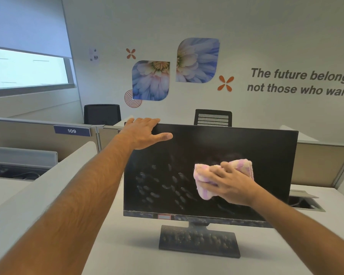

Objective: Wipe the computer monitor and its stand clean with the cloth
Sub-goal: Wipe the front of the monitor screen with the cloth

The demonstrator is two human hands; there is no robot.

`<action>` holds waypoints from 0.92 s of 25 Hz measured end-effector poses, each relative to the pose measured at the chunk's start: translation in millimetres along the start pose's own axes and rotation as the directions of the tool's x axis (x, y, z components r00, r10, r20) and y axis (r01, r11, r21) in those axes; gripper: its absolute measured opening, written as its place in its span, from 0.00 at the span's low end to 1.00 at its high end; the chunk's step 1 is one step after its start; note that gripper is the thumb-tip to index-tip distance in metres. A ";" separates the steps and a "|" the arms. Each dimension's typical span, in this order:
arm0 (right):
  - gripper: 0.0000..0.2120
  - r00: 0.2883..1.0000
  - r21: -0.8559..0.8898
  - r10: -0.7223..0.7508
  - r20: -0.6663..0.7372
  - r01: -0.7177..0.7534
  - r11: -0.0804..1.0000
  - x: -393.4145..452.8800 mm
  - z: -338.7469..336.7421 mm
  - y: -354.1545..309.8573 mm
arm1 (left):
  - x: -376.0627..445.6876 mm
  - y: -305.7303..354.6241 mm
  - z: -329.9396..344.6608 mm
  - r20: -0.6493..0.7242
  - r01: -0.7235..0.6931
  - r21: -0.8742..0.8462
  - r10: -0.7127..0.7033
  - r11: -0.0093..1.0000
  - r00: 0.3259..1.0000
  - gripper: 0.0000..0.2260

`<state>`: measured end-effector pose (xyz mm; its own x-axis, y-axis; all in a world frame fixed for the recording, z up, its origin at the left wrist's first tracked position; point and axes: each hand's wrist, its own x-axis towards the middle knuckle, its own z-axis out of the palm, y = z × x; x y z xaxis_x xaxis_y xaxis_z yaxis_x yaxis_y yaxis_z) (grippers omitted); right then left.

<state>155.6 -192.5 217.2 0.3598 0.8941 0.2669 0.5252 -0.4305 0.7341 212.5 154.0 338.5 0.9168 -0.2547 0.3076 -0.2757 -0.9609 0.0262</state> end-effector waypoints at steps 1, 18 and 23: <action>0.36 0.997 0.009 0.082 -0.003 -0.082 0.997 2.8 -2.0 7.4 | -0.2 0.0 -0.6 -0.002 -0.001 0.000 0.001 1.000 1.000 0.55; 0.36 0.995 0.012 0.103 0.013 -0.103 0.995 27.3 -5.4 2.0 | -2.3 -13.5 -3.5 -0.008 -0.018 -0.004 0.018 1.000 1.000 0.54; 0.34 0.980 0.054 0.190 -0.052 -0.187 0.981 46.9 -3.1 -8.8 | -4.3 -26.3 -6.6 -0.011 0.009 -0.019 -0.009 1.000 1.000 0.50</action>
<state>165.5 -146.4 225.2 0.4126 0.8012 0.4334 0.4898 -0.5963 0.6360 213.8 181.1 342.8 0.9162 -0.2447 0.3174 -0.2730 -0.9608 0.0472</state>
